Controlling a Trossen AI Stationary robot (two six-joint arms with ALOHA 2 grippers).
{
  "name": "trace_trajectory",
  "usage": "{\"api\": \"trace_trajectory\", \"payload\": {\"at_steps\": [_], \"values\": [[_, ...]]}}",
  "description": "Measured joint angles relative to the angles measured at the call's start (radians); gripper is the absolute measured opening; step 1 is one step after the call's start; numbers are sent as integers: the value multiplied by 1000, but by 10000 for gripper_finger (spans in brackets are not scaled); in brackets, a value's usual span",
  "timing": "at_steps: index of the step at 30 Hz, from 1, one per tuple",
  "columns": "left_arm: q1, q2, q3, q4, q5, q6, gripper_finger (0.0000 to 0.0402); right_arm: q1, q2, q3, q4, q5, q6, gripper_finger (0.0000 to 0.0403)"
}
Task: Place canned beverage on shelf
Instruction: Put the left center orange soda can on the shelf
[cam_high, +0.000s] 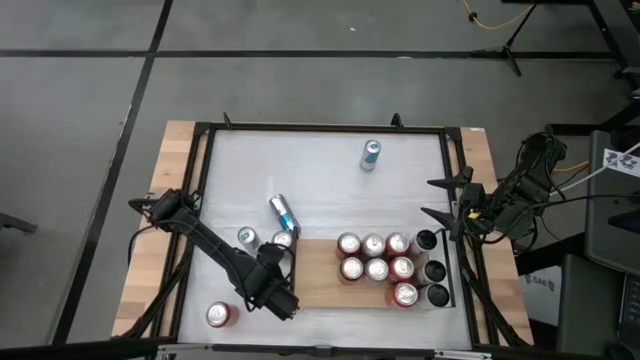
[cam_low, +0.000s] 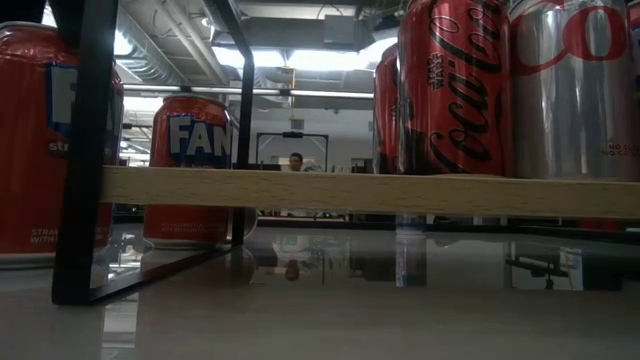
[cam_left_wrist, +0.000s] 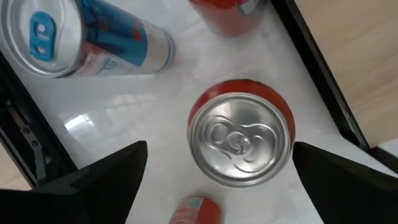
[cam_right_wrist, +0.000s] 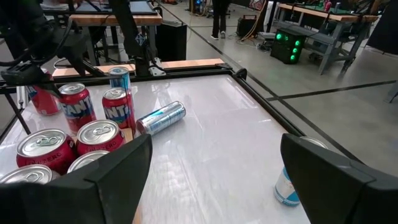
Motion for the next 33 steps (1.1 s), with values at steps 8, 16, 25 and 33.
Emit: {"api": "trace_trajectory", "payload": {"at_steps": [8, 16, 25, 33], "values": [[6, 0, 0, 26, -19, -17, 400, 0, 0, 0, 0, 1, 0, 347], [24, 3, 0, 51, -21, -25, 400, 0, 0, 0, 0, 2, 0, 347], [19, 4, -42, 87, -30, -107, 400, 0, 0, 0, 0, 2, 0, 347], [19, 4, -44, 83, -33, -68, 400, 0, 0, 0, 0, 2, 0, 347]]}}
